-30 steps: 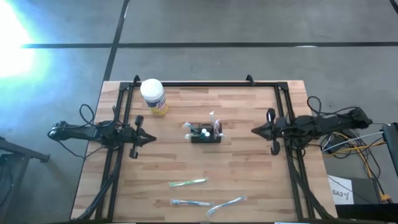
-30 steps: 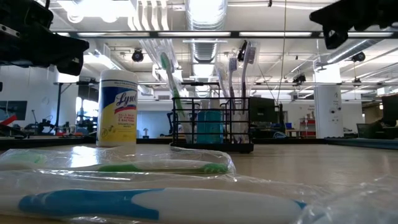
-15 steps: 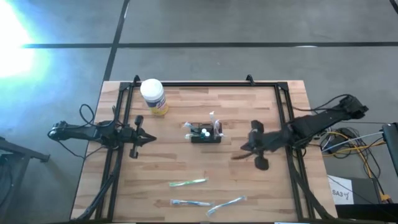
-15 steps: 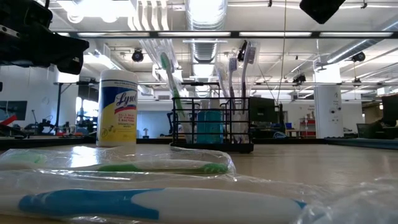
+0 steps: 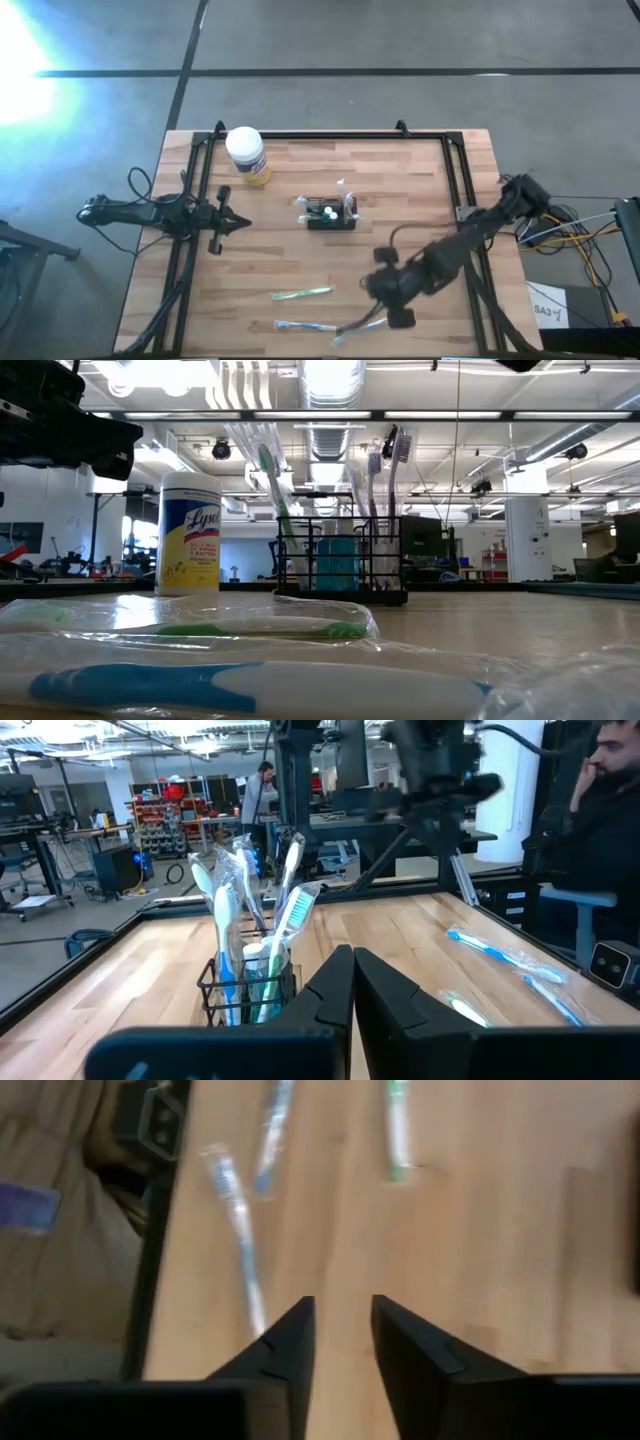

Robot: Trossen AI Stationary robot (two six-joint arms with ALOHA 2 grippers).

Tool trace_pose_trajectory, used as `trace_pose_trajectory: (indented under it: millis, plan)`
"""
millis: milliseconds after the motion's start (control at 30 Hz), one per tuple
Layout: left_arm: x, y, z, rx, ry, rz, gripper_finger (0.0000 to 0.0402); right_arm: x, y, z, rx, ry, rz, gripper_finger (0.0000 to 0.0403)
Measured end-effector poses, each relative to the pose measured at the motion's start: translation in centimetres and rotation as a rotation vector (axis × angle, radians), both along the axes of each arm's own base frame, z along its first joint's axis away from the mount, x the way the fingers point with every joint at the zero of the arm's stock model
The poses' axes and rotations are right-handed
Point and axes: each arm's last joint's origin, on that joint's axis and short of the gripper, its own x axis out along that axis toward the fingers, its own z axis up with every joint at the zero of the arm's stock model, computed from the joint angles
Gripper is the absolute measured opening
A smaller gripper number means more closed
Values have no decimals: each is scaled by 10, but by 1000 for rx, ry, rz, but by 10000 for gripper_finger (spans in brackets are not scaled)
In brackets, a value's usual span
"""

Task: Pick & Place toothbrushing station
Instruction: Put the bottom blue toothbrush into the black wire organizer

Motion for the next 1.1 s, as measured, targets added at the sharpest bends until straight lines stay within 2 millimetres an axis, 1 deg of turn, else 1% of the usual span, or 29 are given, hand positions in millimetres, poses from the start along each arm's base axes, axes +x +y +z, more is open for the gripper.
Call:
trace_pose_trajectory:
  millis: [133,233,333,467,533,767,967,1100]
  plan:
    - [0,0,0,0,0,0,12,8,30,-10,-5,23,35,143]
    - [0,0,0,-1,0,0,12,14,48,-21,1,53,13,169]
    - [0,0,0,-5,-1,-1,12,20,61,-34,-1,80,-11,185]
    - [0,0,0,-10,0,-1,12,27,74,-59,-32,128,-21,192]
    - [0,0,0,-15,0,-2,12,31,78,-70,-50,150,-22,191]
    - [0,0,0,-20,2,-3,12,42,87,-98,-92,188,-10,187]
    - [0,0,0,-34,3,-4,12,45,91,-123,-105,260,16,185]
    - [0,0,0,-38,4,-4,12,46,89,-129,-122,269,42,170]
